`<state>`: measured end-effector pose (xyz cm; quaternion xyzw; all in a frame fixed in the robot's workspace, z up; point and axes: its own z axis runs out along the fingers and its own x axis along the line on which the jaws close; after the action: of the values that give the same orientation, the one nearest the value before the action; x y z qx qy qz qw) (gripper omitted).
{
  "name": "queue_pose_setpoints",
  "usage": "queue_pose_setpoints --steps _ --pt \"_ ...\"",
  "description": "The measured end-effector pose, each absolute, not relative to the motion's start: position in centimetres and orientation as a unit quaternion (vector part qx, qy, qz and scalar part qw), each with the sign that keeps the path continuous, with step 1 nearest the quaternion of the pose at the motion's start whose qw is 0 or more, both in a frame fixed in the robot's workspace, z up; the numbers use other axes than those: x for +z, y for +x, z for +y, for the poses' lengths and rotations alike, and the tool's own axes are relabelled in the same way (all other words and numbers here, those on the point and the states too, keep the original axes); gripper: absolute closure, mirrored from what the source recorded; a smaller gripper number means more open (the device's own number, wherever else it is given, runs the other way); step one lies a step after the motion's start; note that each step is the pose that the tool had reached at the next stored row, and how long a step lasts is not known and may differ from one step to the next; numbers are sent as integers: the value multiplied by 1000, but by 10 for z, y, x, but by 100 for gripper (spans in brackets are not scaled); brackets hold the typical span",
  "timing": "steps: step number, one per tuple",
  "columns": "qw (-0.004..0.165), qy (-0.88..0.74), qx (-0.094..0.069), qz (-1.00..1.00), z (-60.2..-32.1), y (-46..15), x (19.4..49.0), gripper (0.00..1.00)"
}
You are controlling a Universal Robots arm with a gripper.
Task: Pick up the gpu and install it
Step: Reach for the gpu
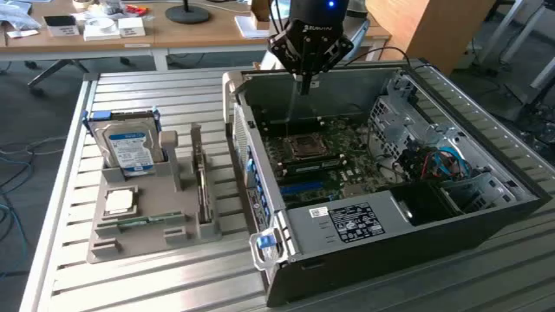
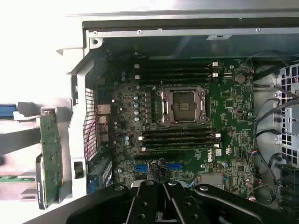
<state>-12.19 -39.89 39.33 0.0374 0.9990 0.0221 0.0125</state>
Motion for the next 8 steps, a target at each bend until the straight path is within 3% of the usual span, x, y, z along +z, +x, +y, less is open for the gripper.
queue_pose_setpoints --steps 8 --pt "12 37 22 999 -399 -122 393 89"
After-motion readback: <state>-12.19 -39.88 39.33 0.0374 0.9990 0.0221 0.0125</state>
